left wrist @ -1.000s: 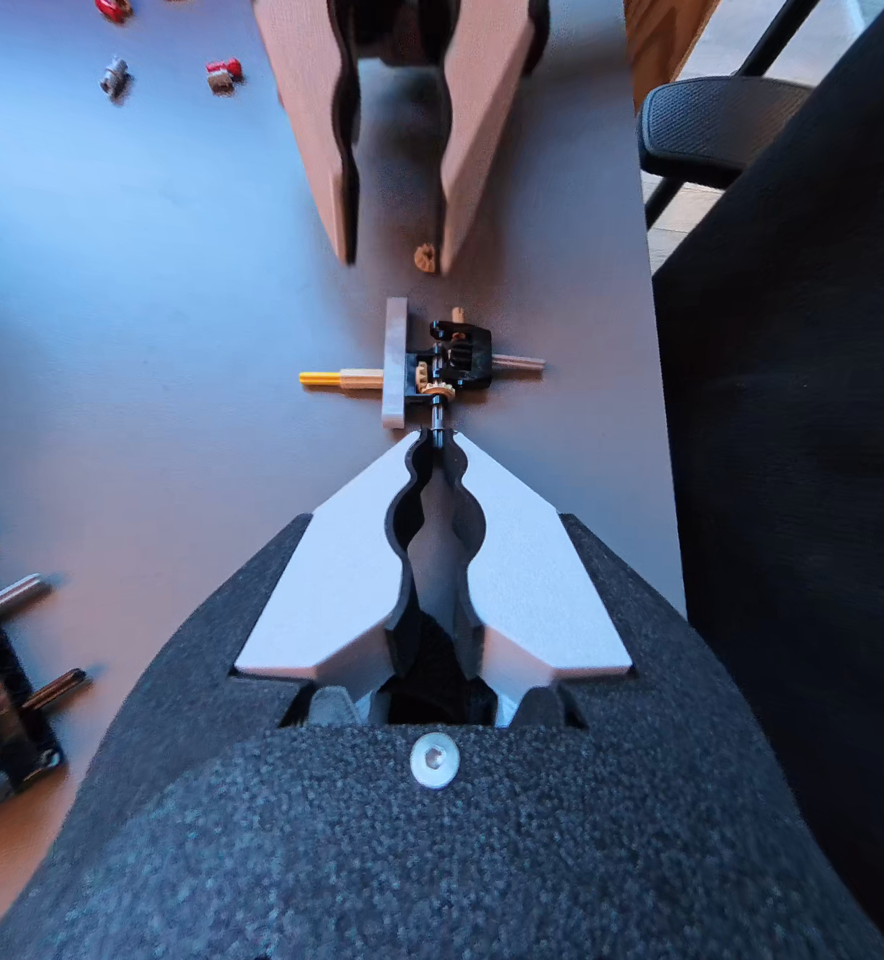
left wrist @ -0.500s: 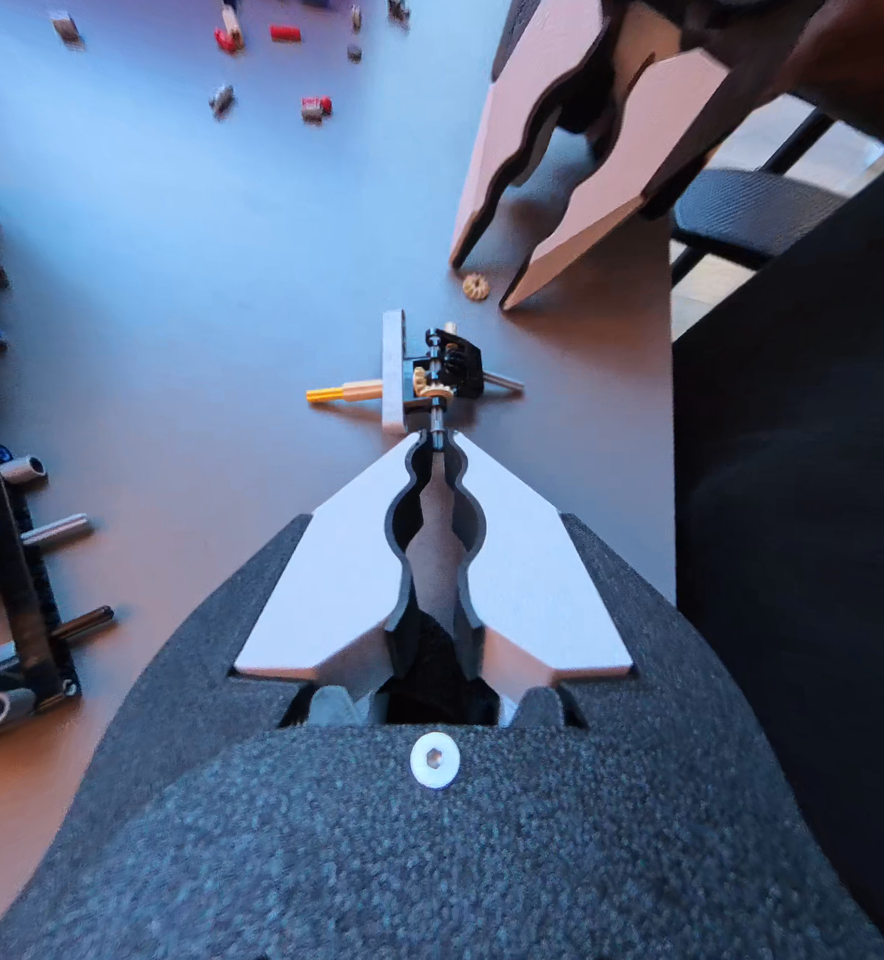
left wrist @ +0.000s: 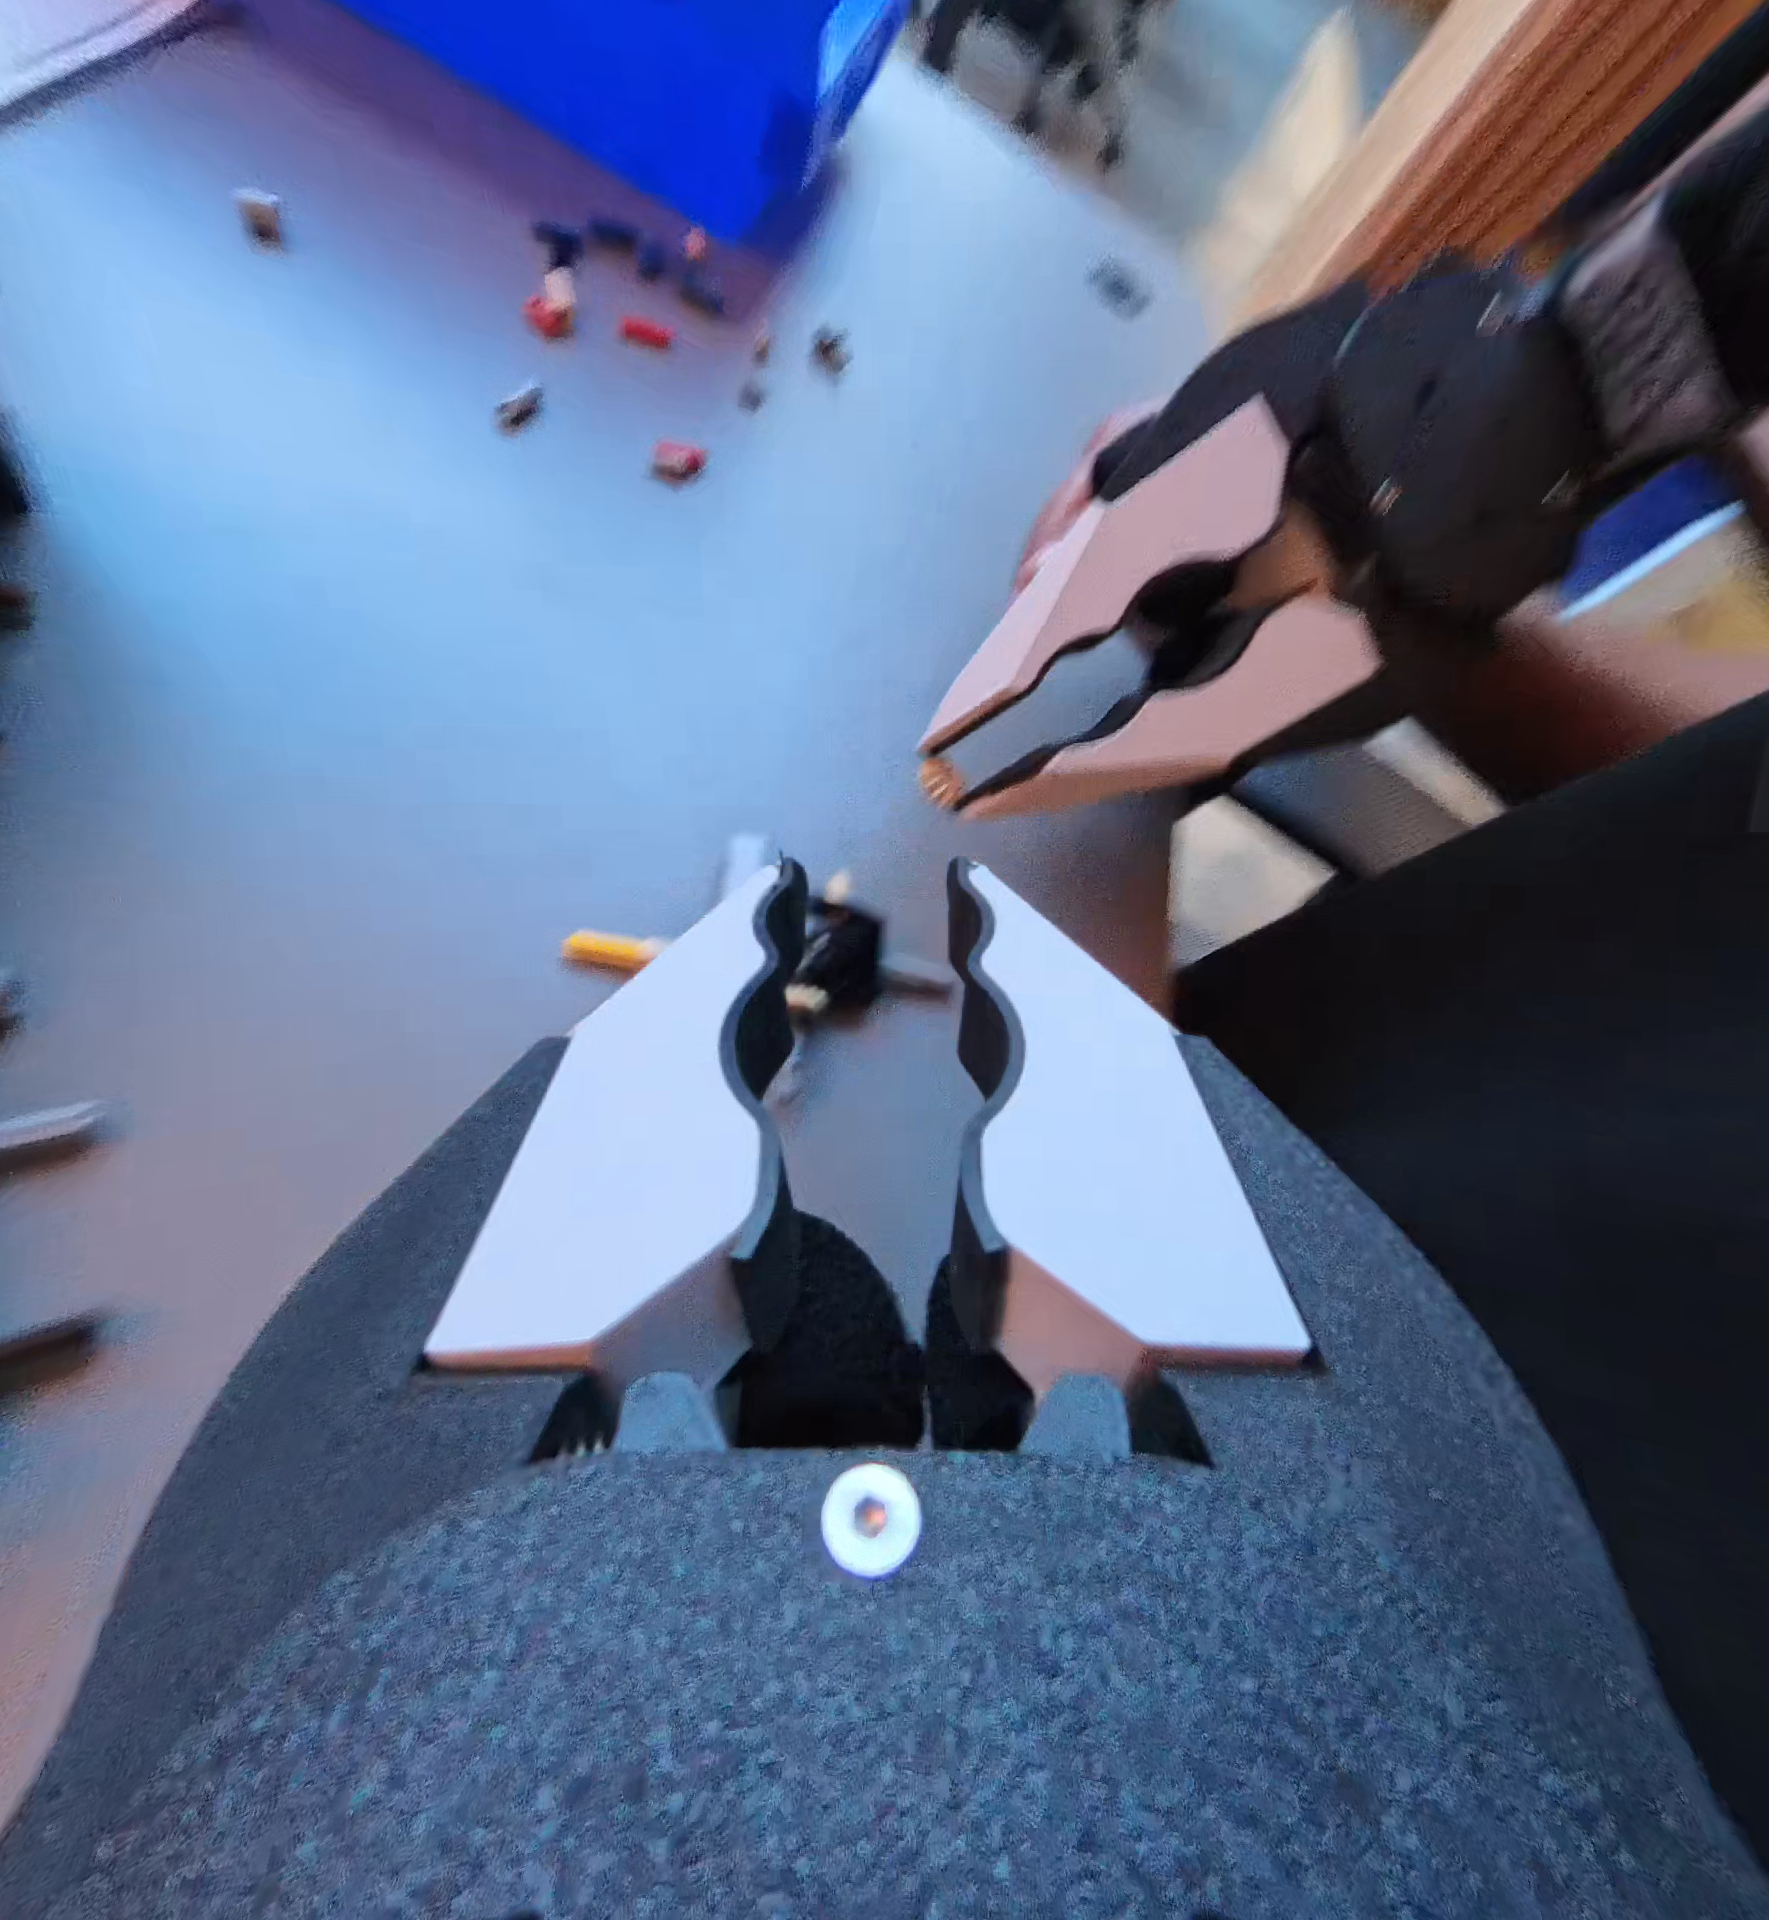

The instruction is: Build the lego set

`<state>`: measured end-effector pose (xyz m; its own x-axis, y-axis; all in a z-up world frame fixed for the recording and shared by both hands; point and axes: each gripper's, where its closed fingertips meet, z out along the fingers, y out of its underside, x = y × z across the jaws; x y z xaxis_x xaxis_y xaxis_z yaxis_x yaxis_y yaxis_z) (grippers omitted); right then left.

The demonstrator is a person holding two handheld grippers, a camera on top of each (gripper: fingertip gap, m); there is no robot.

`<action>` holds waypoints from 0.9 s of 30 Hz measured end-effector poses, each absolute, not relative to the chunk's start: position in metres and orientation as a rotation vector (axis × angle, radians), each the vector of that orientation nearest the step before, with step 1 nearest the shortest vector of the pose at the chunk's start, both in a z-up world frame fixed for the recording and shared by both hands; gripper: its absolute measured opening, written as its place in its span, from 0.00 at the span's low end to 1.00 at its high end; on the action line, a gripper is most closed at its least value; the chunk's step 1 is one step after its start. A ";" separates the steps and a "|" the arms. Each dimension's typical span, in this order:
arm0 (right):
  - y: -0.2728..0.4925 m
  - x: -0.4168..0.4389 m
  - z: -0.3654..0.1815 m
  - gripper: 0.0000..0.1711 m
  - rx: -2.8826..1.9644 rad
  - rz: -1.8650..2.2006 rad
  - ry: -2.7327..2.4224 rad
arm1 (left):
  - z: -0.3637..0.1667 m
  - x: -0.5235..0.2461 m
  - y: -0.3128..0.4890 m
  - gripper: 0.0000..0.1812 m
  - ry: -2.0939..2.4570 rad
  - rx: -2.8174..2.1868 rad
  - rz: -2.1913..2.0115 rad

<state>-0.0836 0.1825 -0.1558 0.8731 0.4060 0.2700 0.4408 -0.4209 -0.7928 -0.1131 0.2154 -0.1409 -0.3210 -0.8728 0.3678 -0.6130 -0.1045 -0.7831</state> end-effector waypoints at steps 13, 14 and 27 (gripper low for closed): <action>0.192 -0.100 -0.112 0.07 -1.838 -0.116 -0.646 | -0.111 -0.097 0.179 0.00 1.790 -1.689 -2.035; 0.191 -0.100 -0.112 0.08 -1.843 -0.057 -0.609 | -0.109 -0.099 0.179 0.00 1.796 -1.675 -2.045; 0.182 -0.123 -0.082 0.04 -1.694 1.074 -0.235 | -0.080 -0.118 0.174 0.00 1.888 -1.310 -2.151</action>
<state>-0.1229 0.1822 -0.0823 0.5748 0.6191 -0.5351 -0.3397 -0.4145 -0.8443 -0.1177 0.1737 -0.0801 -0.6534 -0.4951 0.5726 -0.5035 -0.2805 -0.8172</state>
